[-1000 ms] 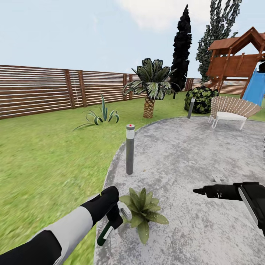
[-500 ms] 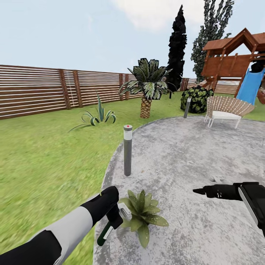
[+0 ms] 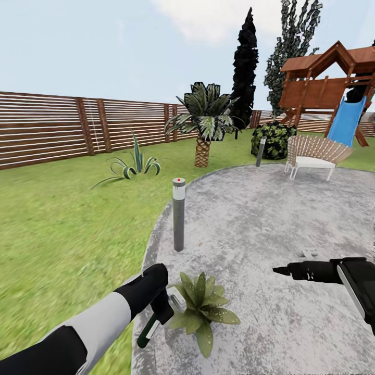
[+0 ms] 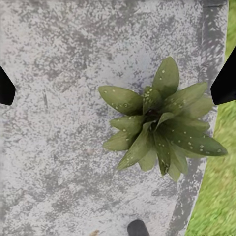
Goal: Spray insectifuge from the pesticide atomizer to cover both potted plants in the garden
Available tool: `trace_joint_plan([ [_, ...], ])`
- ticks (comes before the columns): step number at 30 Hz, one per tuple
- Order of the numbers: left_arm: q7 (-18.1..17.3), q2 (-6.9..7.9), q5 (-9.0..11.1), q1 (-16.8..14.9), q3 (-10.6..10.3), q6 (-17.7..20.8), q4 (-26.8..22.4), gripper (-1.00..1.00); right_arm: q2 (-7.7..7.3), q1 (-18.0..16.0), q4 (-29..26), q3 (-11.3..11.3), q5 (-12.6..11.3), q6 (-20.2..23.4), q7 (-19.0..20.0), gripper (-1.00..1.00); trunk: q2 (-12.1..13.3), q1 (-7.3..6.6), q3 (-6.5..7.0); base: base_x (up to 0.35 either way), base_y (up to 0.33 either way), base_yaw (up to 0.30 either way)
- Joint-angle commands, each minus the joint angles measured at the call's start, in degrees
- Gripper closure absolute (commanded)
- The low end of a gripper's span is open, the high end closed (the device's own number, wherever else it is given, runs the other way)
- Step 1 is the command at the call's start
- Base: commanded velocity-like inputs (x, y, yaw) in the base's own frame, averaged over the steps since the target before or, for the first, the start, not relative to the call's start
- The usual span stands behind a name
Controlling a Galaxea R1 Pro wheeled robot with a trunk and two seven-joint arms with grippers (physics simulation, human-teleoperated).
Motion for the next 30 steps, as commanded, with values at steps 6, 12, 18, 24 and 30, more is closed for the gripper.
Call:
trace_joint_plan([
  [6, -0.59, 0.10, -0.58, -0.03, -0.07, 0.10, -0.04, 1.00, -0.02, -0.05, -0.02, -0.04, 0.09, 0.36, 0.25, -1.00, -0.03, -0.01, -0.06, 0.000, 0.000, -0.189],
  [12, -0.59, 0.10, -0.53, -0.02, -0.03, 0.10, -0.01, 1.00, -0.02, -0.05, -0.03, -0.03, 0.09, 0.36, 0.25, -1.00, -0.03, -0.01, -0.06, 0.000, 0.000, -0.026],
  [18, -0.59, 0.10, -0.52, -0.01, -0.03, 0.10, 0.01, 1.00, 0.00, -0.05, -0.02, -0.08, 0.09, 0.36, 0.25, -1.00, -0.83, 0.43, -0.47, 0.000, 0.000, 0.010],
  [24, -0.59, 0.10, -0.52, -0.02, -0.03, 0.10, 0.01, 1.00, 0.01, -0.05, -0.03, -0.08, 0.09, 0.36, 0.25, -1.00, -2.03, 1.09, -1.17, 0.000, 0.000, 0.042],
  [30, -0.59, 0.10, -0.53, 0.01, -0.09, 0.10, 0.01, 1.00, 0.01, -0.05, -0.03, -0.07, 0.09, 0.36, 0.25, -1.00, -2.43, 1.31, -1.35, 0.000, 0.000, 0.001],
])
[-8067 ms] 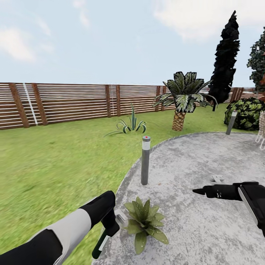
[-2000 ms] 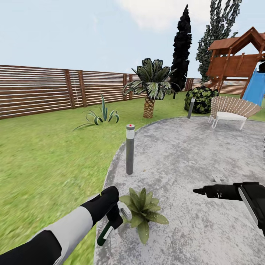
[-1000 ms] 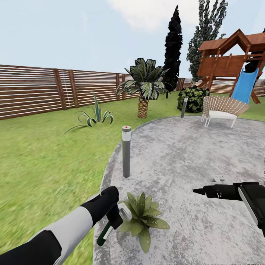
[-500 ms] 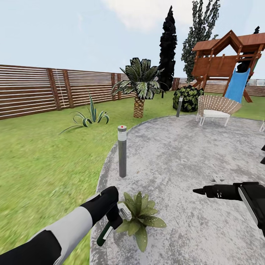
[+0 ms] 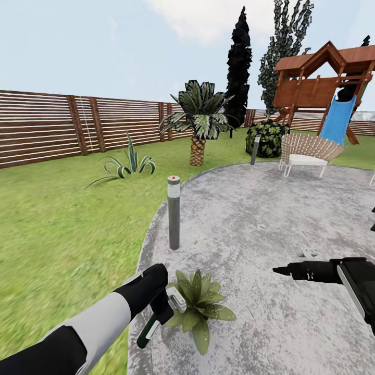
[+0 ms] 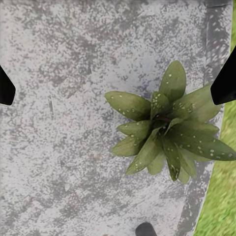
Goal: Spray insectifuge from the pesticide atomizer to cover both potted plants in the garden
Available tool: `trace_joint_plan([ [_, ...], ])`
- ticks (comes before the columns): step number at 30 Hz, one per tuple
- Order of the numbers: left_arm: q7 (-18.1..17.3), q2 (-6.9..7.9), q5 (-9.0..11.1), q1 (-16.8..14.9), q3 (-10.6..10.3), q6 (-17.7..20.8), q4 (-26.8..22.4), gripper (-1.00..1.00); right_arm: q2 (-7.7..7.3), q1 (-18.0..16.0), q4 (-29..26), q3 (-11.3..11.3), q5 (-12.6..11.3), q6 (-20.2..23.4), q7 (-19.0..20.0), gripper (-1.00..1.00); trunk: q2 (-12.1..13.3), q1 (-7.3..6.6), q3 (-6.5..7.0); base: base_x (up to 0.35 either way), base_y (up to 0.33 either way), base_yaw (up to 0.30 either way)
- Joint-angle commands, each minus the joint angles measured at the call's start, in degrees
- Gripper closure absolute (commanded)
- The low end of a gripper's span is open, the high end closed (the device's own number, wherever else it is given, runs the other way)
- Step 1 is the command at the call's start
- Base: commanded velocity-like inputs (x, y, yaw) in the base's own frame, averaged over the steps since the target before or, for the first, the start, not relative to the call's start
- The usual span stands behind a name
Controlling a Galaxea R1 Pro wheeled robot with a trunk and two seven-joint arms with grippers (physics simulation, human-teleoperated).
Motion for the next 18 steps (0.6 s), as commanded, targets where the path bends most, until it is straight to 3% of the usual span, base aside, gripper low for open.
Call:
trace_joint_plan([
  [1, -0.59, 0.01, -0.61, -0.08, -0.12, 0.09, -0.07, 1.00, 0.00, -0.04, -0.03, -0.08, 0.08, 0.37, 0.26, -1.00, -0.03, -0.01, -0.06, 0.000, 0.000, 0.000],
  [15, -0.59, 0.01, -0.60, -0.05, -0.11, 0.09, 0.20, 1.00, 0.00, -0.04, -0.03, -0.08, 0.08, 0.37, 0.26, -1.00, -0.03, -0.01, -0.45, 0.000, 0.000, 0.022],
  [18, -0.59, 0.01, -0.63, -0.08, -0.01, 0.09, 4.75, 1.00, 0.00, -0.04, -0.03, -0.08, 0.08, 0.37, 0.26, -1.00, -0.03, -0.01, -0.46, 0.000, 0.000, 0.000],
])
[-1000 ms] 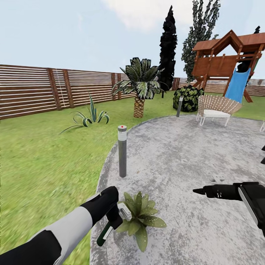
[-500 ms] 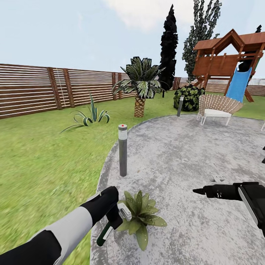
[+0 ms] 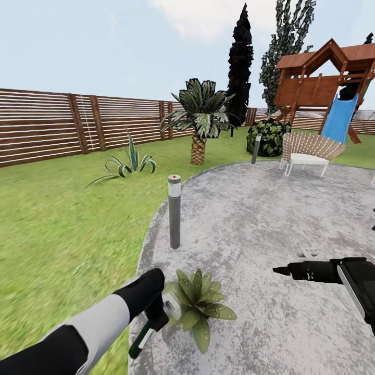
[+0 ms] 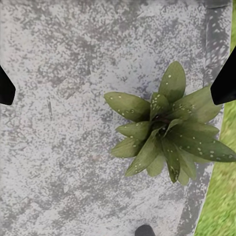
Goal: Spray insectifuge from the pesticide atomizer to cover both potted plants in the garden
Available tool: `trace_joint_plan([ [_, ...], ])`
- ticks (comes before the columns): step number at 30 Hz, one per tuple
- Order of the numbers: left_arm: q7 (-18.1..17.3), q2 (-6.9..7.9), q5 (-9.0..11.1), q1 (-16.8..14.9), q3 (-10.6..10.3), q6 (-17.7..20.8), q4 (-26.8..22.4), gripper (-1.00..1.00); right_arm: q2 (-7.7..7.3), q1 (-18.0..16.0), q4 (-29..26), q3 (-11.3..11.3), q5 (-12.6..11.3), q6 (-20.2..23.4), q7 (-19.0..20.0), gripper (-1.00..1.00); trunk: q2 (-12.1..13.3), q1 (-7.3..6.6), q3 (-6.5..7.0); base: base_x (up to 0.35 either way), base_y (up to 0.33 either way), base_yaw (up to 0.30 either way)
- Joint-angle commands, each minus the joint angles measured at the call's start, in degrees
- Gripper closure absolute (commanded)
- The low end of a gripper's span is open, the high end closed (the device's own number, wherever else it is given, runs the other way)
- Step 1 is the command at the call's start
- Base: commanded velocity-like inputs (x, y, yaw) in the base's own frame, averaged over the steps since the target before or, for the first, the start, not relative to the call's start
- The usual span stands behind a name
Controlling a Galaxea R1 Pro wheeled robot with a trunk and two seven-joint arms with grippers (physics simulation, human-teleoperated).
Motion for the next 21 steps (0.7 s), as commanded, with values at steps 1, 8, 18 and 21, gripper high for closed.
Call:
trace_joint_plan([
  [1, -0.60, 0.00, -0.47, -0.04, -0.09, 0.12, 1.18, 1.00, -0.01, -0.04, -0.03, -0.07, 0.08, 0.37, 0.26, -1.00, -0.03, -0.01, -0.06, 0.000, 0.000, 0.000],
  [8, -0.60, 1.26, -0.49, -0.07, 0.04, 0.12, 2.54, 1.00, 0.00, -0.04, -0.03, -0.05, 0.08, 0.37, 0.26, -1.00, -0.03, -0.01, -0.06, 0.000, 0.000, 0.000],
  [18, -0.07, 1.40, -0.49, -0.08, 0.32, -0.08, 2.21, 1.00, -0.01, -0.04, -0.03, 0.00, 0.08, 0.37, 0.26, -1.00, -0.03, -0.01, -0.06, 0.000, 0.000, 0.000],
  [21, 2.32, 1.43, -0.50, -0.07, 0.37, -0.20, 2.19, 1.00, -0.01, -0.04, -0.03, -0.01, 0.08, 0.37, 0.26, -1.00, -0.03, -0.01, -0.06, 0.000, 0.000, 0.000],
])
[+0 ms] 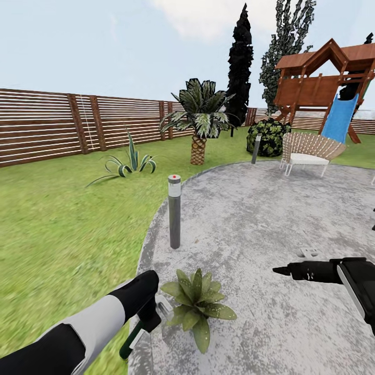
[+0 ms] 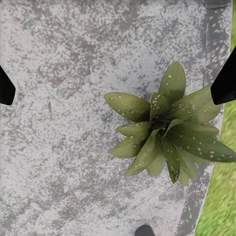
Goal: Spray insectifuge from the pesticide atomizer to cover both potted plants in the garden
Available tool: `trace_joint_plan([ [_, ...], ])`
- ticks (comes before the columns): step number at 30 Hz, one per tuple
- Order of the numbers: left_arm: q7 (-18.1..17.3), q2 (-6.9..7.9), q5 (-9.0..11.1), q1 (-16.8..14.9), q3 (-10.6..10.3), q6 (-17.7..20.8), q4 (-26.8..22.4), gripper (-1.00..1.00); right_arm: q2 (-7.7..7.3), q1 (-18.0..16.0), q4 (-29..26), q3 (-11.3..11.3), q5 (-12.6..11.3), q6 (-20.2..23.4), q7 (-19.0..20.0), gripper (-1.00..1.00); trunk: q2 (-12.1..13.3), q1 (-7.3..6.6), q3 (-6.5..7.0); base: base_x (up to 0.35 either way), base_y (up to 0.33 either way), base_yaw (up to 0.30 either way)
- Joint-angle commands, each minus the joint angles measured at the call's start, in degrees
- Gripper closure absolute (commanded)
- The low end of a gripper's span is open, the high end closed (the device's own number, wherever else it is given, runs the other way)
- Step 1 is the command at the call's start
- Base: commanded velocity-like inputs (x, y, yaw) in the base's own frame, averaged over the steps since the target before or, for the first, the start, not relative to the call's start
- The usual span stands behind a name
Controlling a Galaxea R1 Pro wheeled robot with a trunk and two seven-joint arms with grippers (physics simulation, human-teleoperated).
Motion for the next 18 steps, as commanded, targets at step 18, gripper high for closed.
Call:
trace_joint_plan([
  [18, 5.49, -0.28, -0.04, 0.04, 7.66, -1.29, -4.11, 1.00, -0.03, -0.04, 0.01, -0.09, 0.08, 0.37, 0.26, -1.00, -0.03, -0.01, -0.06, 0.000, 0.000, 0.000],
])
